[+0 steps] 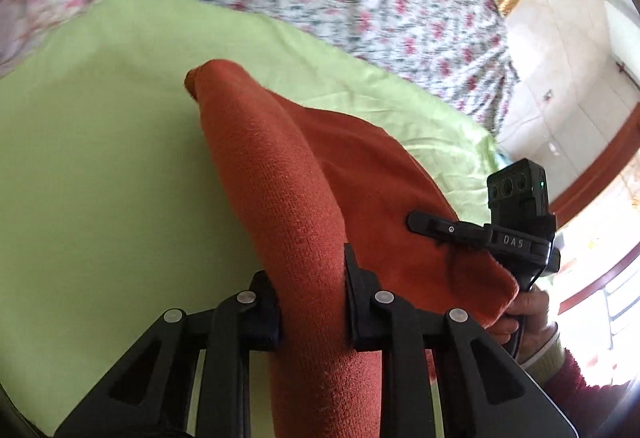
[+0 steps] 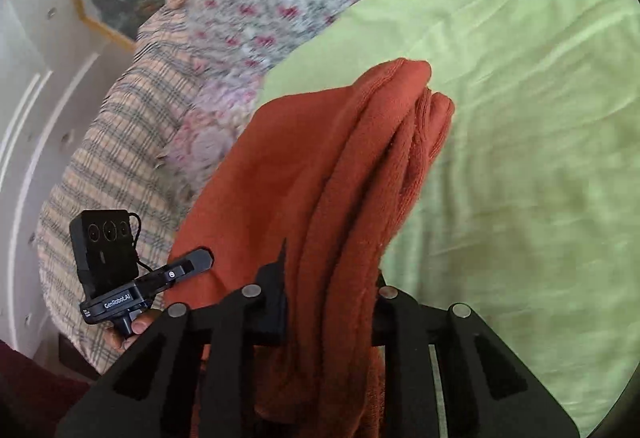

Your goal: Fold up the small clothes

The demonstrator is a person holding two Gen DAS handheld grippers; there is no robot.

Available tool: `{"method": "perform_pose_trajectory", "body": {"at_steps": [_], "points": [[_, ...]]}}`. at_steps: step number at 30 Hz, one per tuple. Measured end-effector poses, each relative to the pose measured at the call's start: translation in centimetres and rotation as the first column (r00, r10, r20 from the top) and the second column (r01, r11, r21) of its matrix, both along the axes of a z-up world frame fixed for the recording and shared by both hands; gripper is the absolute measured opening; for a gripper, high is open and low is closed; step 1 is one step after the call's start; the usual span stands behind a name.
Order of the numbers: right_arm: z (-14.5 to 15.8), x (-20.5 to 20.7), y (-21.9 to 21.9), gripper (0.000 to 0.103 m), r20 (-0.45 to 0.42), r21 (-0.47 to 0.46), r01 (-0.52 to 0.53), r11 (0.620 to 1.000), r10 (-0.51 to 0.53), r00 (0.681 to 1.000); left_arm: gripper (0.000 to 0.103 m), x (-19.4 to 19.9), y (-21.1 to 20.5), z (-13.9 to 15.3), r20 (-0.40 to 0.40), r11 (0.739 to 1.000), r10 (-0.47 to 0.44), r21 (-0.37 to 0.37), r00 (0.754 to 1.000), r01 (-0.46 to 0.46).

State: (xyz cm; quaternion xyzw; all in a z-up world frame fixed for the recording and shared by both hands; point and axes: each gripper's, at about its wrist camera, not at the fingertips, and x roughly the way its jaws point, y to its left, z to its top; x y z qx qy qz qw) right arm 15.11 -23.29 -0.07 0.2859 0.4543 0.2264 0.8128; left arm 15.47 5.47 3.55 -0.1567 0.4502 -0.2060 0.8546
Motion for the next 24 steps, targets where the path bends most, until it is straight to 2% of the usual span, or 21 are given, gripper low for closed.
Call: {"method": "perform_pose_trajectory", "body": {"at_steps": [4,7,10,12,15,18,22,23,24], "points": [[-2.9,0.0,3.9,0.024,-0.056,-0.026,-0.048,0.999,0.046,0.997,0.023,-1.4,3.1,-3.8,-0.088,0.999,0.05,0.012,0.995,-0.049],[-4.2,-0.5,4.0,0.024,-0.092,-0.072,-0.03,0.997,0.024,0.995,0.028,-1.8,4.4,-5.9,-0.122,0.998,0.05,-0.027,0.991,-0.054],[-4.3,-0.7,3.8,0.029,-0.112,-0.092,-0.024,0.995,0.014,0.994,0.037,-1.4,4.7,-6.2,-0.128,0.997,0.04,-0.053,0.991,-0.047],[-3.8,-0.9,3.9,0.038,-0.121,-0.121,-0.022,0.992,0.007,0.993,0.052,-0.5,4.8,-6.1,-0.135,0.997,0.045,-0.049,0.99,-0.052],[-2.8,-1.4,3.5,0.043,-0.113,-0.159,-0.003,0.987,-0.015,0.993,0.062,1.7,6.1,-6.1,-0.141,0.993,0.077,-0.074,0.987,-0.088],[-1.9,-2.3,2.6,0.043,-0.096,-0.168,0.036,0.985,-0.052,0.994,0.063,5.0,7.8,-6.5,-0.172,0.984,0.105,-0.124,0.98,-0.128],[-1.0,-2.8,1.9,0.043,-0.067,-0.175,0.077,0.982,-0.09,0.994,0.06,10.1,8.8,-6.5,-0.179,0.978,0.136,-0.13,0.974,-0.16],[-0.8,-2.8,1.9,0.043,-0.061,-0.177,0.081,0.981,-0.093,0.994,0.053,11.5,9.0,-6.4,-0.18,0.977,0.149,-0.124,0.972,-0.173],[-0.5,-2.9,1.9,0.043,-0.054,-0.179,0.084,0.98,-0.095,0.994,0.038,13.2,9.2,-6.5,-0.178,0.976,0.159,-0.12,0.971,-0.182]]}}
